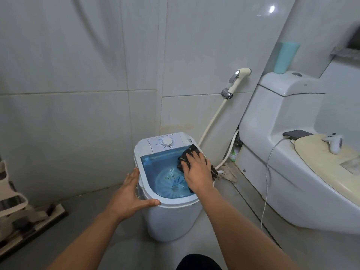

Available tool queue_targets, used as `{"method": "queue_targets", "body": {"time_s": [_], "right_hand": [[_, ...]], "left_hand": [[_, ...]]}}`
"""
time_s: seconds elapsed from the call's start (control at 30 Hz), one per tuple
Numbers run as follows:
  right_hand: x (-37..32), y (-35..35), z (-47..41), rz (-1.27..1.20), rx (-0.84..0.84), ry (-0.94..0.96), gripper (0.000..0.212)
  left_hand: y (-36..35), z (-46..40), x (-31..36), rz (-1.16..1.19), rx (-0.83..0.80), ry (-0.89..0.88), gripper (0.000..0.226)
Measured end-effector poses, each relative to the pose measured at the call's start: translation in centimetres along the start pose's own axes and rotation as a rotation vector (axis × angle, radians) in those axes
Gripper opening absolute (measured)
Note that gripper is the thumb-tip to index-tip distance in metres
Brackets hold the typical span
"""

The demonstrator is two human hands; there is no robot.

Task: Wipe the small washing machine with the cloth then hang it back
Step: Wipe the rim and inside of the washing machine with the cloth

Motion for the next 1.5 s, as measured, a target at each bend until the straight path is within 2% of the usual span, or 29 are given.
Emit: {"method": "queue_targets", "body": {"time_s": [0.4, 0.57, 0.73, 0.9, 1.13, 1.23, 1.33, 1.5], "right_hand": [[-7.5, -2.2, 4.8, -0.109, -0.087, 0.143, 0.044], [-9.3, -2.5, 6.4, -0.124, -0.122, 0.280, 0.044], [-8.3, -1.9, 6.5, -0.065, -0.168, 0.350, 0.041], [-4.6, -0.3, 6.2, -0.018, -0.187, 0.306, 0.041], [2.6, 1.6, 4.2, -0.042, -0.036, 0.116, 0.039], [3.2, 1.4, 4.5, -0.101, 0.026, 0.081, 0.037], [2.8, 1.4, 5.7, -0.141, 0.098, 0.089, 0.036], [1.7, 0.8, 8.4, -0.137, 0.126, 0.224, 0.037]], "left_hand": [[-0.1, -0.2, -0.3, -0.022, 0.000, -0.012, 0.153], [-0.1, -0.3, 0.3, -0.026, 0.006, -0.054, 0.151], [-0.2, -0.3, 0.0, -0.045, -0.009, -0.016, 0.149], [-0.1, -0.4, -0.2, -0.078, -0.021, -0.005, 0.150], [0.0, -0.1, 0.3, -0.089, -0.038, 0.034, 0.155], [0.1, 0.1, 0.6, -0.099, -0.050, 0.043, 0.153], [0.2, 0.2, 0.8, -0.090, -0.053, 0.049, 0.154], [0.0, 0.3, 0.8, -0.082, -0.046, 0.038, 0.157]]}}
Point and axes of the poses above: each hand's wrist, its own z-axis away from the middle knuckle, its own y-axis out of the back of the hand, x = y × z, the point moved 5 cm from there along -z, towards the middle knuckle, and after that the axes turned 5 degrees about -y, right-handed, at the moved point
